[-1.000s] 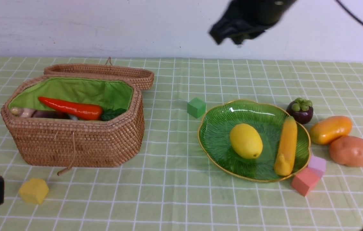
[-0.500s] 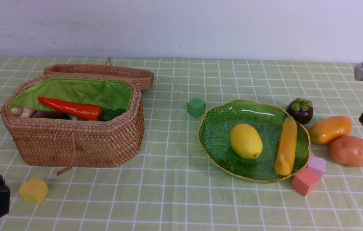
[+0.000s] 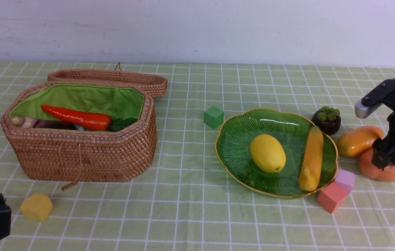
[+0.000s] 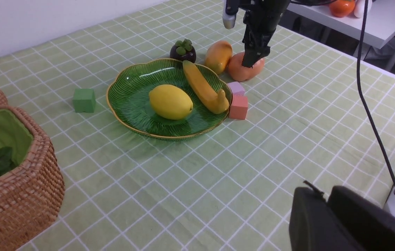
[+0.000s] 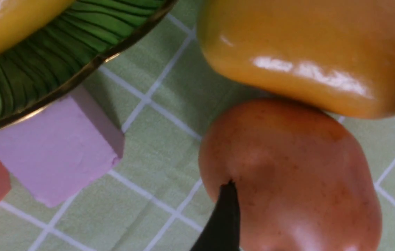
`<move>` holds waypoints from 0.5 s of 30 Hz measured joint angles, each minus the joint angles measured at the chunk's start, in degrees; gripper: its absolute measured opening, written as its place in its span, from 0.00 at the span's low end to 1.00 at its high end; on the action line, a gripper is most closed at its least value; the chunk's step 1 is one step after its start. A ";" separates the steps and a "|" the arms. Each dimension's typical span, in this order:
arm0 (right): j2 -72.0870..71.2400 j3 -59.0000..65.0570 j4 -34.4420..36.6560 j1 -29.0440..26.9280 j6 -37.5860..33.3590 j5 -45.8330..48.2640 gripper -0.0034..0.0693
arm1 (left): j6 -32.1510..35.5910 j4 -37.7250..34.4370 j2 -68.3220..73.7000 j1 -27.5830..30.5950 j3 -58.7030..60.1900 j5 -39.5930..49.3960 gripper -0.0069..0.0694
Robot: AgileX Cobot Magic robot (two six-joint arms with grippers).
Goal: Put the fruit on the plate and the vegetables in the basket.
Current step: Use the right arm to grab a potato and put it into the left basket
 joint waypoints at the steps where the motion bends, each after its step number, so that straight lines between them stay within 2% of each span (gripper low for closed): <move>1: 0.14 0.00 0.00 0.00 -0.29 -0.08 0.95 | 0.00 0.00 0.00 0.00 0.00 0.00 0.18; 5: 3.25 -0.26 0.00 0.00 -2.88 -1.96 0.95 | 0.00 0.04 0.00 0.00 0.00 0.11 0.18; 15: 4.90 -1.22 3.59 -0.37 -0.68 -1.98 0.91 | 0.00 -0.15 0.00 0.00 0.00 0.35 0.19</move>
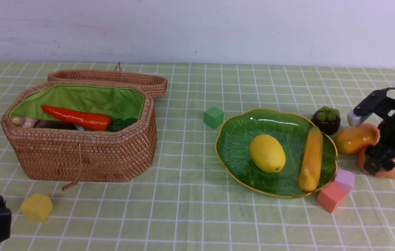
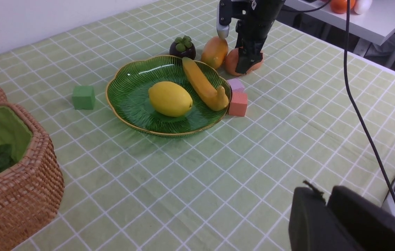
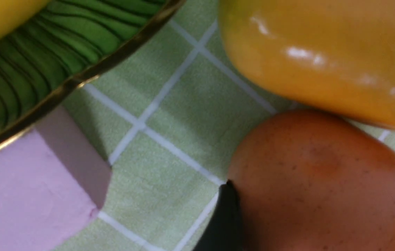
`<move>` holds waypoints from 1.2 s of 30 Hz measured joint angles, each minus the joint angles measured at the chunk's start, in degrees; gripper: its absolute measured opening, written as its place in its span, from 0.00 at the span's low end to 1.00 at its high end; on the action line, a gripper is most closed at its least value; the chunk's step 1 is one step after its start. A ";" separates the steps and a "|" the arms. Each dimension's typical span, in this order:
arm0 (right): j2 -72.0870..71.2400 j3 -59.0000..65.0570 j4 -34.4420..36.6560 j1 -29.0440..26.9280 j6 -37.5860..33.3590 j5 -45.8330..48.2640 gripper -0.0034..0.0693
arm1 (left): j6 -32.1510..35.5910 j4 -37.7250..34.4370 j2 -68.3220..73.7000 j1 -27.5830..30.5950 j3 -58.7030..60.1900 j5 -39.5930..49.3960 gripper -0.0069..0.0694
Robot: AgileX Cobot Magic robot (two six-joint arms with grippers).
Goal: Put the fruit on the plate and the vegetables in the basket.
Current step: Use the right arm to grab a potato and put it into the left basket
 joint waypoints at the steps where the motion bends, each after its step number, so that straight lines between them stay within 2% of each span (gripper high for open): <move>1: 0.00 0.00 0.44 0.00 1.01 0.00 0.91 | 0.00 0.00 0.00 0.00 0.00 0.00 0.19; 5: -0.41 -0.02 1.20 -0.19 7.16 0.89 0.91 | 0.00 -0.05 0.00 0.00 0.00 0.04 0.19; 10: -2.33 0.54 2.01 0.17 20.32 8.72 0.91 | 0.00 0.25 0.00 0.00 0.00 0.52 0.19; 12: -4.83 1.20 2.22 0.64 28.86 13.73 0.91 | 0.00 0.45 0.00 0.00 0.00 0.63 0.19; 16: -12.39 1.26 2.58 2.47 36.41 20.42 0.91 | 0.00 0.54 0.00 0.00 0.00 0.96 0.19; 20: -19.81 1.26 4.38 6.84 39.50 23.81 0.91 | 0.00 0.68 0.00 0.00 0.00 1.19 0.19; 24: -25.67 1.12 5.93 14.50 42.66 21.70 0.91 | -1.95 2.87 0.00 0.00 0.00 1.19 0.19; 25: -25.93 1.08 6.07 14.90 42.82 21.16 0.91 | -2.46 3.12 0.00 0.00 0.00 1.19 0.19; 26: -26.33 0.09 6.51 18.76 43.36 18.52 0.91 | -4.94 5.11 0.00 0.00 0.00 1.13 0.19; 30: -24.78 -4.05 8.15 26.96 43.25 11.75 0.91 | -12.70 12.82 0.00 0.00 0.00 0.95 0.17; 36: -17.50 -14.27 13.23 38.59 36.98 0.57 0.91 | -25.79 28.91 0.00 0.00 0.00 1.13 0.12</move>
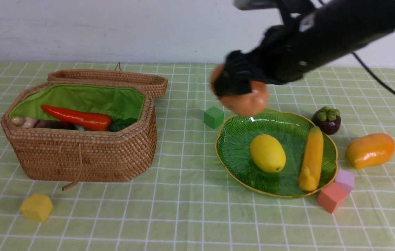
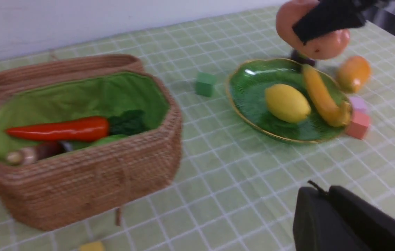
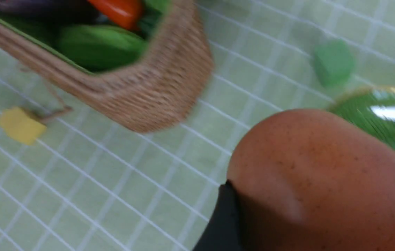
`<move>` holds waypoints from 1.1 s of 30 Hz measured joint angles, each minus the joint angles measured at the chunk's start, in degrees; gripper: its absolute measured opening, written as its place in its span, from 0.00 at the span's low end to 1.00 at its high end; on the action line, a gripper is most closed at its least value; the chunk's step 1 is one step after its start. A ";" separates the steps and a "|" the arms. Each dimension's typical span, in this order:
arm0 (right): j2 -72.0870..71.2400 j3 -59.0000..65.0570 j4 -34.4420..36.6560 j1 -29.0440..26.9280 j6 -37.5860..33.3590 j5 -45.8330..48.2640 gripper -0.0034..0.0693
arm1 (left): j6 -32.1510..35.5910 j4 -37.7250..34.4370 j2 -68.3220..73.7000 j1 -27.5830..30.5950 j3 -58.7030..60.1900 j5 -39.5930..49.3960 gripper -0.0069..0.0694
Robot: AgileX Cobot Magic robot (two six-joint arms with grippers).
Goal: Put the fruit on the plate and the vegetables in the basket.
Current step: Use the right arm to grab a potato and put it into the left basket
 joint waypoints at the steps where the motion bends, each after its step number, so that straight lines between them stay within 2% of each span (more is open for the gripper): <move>1: 2.35 -2.84 1.32 2.08 -1.81 -1.81 0.91 | -2.73 4.62 0.00 0.00 0.00 0.29 0.11; 2: 2.76 -2.84 1.55 2.39 -2.10 -2.10 0.91 | -3.17 5.25 0.00 0.00 0.00 0.30 0.11; 4: 7.75 -9.20 3.88 5.33 -5.10 -4.88 0.91 | -7.96 11.29 0.00 0.00 0.00 0.90 0.10; 7: 15.96 -19.02 5.85 8.05 -8.77 -7.89 0.91 | -12.97 16.01 0.00 0.00 0.00 1.94 0.09; 16: 32.18 -39.09 6.77 10.06 -11.76 -10.41 0.91 | -14.66 16.45 0.00 0.00 0.00 2.83 0.10; 24: 37.84 -41.45 6.53 10.26 -14.79 -15.34 0.91 | -14.69 14.70 0.00 0.00 0.00 2.83 0.10; 28: 38.00 -41.57 5.11 10.26 -14.79 -15.89 0.98 | -14.57 13.95 0.00 0.00 0.00 2.83 0.10; 33: 35.71 -41.56 3.91 10.08 -14.79 -12.70 0.95 | -14.57 13.55 0.00 0.00 0.00 2.83 0.10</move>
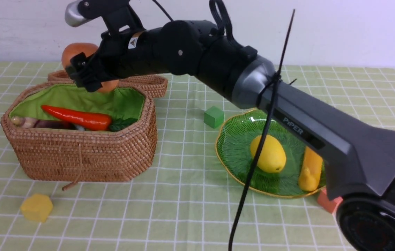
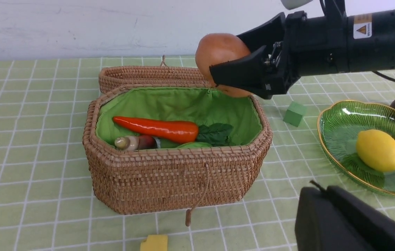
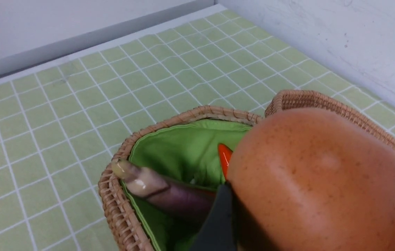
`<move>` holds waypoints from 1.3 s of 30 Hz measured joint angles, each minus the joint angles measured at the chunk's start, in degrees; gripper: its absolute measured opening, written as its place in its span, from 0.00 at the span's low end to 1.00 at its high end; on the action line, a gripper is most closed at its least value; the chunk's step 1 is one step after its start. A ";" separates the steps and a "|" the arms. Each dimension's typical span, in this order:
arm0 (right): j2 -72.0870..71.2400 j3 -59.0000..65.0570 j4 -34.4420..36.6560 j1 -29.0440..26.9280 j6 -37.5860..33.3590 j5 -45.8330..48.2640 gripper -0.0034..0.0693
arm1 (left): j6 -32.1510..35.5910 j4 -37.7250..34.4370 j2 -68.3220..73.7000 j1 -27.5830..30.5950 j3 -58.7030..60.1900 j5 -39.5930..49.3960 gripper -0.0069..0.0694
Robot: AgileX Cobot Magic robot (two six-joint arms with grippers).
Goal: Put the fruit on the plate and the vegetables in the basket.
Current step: Use the right arm to grab a potato and put it into the left basket
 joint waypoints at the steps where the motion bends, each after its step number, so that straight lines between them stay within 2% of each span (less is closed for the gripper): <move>1: -1.07 0.00 -0.26 -0.12 -0.06 0.96 0.93 | 0.00 -0.30 0.00 0.00 0.00 0.00 0.10; 12: -3.37 -0.23 1.59 0.07 -0.39 -1.29 0.92 | 2.13 -4.14 0.00 0.00 0.00 -2.47 0.11; 18: -1.13 -0.17 -1.33 0.07 -0.39 0.56 0.95 | 5.90 -5.98 0.00 0.00 0.00 -1.17 0.11; 26: 1.16 -0.18 -6.29 0.02 6.71 1.03 0.97 | 7.07 -6.51 0.00 0.00 0.00 0.37 0.11; 32: 2.59 -0.18 -7.11 0.02 7.59 1.20 0.91 | 7.08 -6.96 0.00 0.00 0.00 0.64 0.11; 39: 2.59 -0.18 -7.31 0.02 7.98 3.78 0.91 | 7.30 -7.08 0.00 0.00 0.00 1.34 0.12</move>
